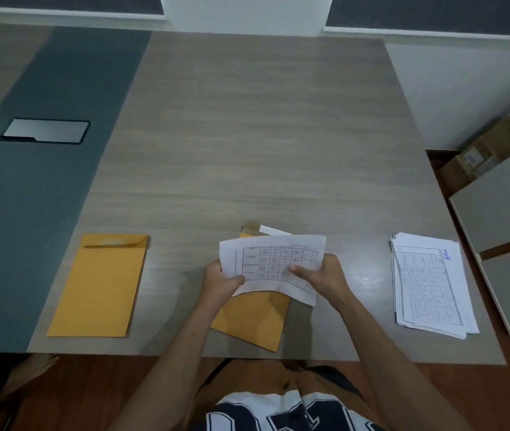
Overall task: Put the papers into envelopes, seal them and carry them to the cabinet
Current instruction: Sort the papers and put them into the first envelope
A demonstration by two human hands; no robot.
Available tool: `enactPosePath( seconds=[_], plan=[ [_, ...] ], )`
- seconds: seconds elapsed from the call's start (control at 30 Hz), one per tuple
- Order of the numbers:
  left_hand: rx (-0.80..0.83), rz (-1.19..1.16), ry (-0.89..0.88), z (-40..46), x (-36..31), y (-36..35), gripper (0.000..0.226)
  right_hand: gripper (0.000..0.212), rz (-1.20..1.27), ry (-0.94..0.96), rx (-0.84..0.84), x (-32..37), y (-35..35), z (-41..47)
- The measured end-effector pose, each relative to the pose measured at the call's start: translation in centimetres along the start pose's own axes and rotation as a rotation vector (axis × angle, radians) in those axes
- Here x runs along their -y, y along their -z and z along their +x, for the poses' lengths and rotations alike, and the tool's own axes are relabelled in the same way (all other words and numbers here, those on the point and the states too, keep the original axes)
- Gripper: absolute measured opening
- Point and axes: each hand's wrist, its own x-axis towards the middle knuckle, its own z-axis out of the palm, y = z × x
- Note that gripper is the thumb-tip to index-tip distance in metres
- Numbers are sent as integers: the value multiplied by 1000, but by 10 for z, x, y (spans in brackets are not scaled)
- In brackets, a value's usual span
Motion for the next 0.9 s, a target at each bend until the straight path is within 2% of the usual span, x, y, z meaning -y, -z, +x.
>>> enactPosePath(
  seconds=[0.07,0.17,0.3,0.43,0.73,0.9],
  plan=[
    [22,29,-65,5,-8,-5,39,32,-3,-22,-45,2,10,7],
    [19,124,-92,16,-17,-23,61,37,22,-65,-135,3,42,18],
    [-17,624,-175,26,-29,-50,76,43,63,-41,-245,9,91,32],
    [-8,938,-139,32,-32,-63,100,45,-7,-9,-290,18,119,52],
    [78,1201,-266,42,-31,-54,105,39,-234,110,-160,43,102,83],
    [99,1223,-299,45,-35,-53,103,38,-425,128,-36,54,95,93]
  ],
)
